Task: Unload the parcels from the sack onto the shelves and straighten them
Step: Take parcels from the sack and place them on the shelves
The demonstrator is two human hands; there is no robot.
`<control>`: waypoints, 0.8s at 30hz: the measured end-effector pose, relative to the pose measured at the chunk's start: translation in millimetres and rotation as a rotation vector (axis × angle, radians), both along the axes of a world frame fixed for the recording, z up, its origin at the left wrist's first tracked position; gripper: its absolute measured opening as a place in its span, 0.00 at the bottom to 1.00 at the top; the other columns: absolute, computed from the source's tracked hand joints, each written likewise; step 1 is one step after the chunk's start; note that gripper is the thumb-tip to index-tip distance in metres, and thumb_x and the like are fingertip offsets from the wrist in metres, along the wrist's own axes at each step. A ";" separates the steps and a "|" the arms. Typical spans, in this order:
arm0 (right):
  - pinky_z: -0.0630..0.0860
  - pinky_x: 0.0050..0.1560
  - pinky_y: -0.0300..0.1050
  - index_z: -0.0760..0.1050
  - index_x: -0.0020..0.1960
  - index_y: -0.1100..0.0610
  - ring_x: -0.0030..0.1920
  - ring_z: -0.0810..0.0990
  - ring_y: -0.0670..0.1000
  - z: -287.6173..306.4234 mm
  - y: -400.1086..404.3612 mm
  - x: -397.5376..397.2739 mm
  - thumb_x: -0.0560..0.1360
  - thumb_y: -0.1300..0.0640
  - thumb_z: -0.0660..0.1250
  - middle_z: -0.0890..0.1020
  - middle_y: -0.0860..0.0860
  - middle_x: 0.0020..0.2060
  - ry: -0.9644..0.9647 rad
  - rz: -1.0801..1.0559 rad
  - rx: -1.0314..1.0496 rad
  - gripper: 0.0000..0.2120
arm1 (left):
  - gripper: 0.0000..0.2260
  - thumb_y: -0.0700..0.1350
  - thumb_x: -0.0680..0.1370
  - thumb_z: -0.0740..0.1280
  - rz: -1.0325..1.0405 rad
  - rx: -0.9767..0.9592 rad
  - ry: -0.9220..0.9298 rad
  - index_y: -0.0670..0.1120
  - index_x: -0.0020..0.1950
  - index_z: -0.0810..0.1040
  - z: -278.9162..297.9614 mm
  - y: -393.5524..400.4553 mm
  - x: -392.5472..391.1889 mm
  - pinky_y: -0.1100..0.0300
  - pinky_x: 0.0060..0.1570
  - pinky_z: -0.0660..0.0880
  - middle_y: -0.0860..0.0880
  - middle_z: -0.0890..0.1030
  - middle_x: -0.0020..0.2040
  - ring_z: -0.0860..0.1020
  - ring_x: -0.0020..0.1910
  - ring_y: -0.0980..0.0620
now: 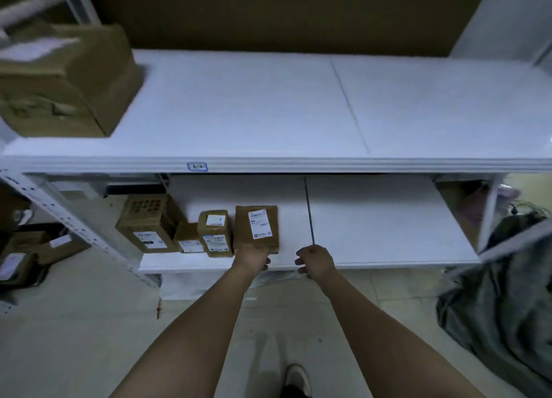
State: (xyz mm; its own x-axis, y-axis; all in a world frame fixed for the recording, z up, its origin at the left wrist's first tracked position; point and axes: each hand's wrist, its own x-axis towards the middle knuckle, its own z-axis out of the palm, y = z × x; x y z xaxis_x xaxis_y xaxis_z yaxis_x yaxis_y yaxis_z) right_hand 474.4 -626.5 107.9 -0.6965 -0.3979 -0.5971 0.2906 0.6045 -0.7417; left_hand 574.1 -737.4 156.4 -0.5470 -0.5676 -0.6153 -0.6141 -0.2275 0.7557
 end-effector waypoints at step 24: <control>0.75 0.35 0.39 0.73 0.51 0.61 0.31 0.75 0.50 141.3 423.1 -114.9 0.81 0.57 0.60 0.77 0.53 0.34 0.081 -0.459 0.105 0.07 | 0.07 0.44 0.79 0.58 -0.584 -0.115 -0.047 0.43 0.46 0.72 147.7 369.5 -156.0 0.59 0.38 0.67 0.43 0.79 0.47 0.76 0.42 0.46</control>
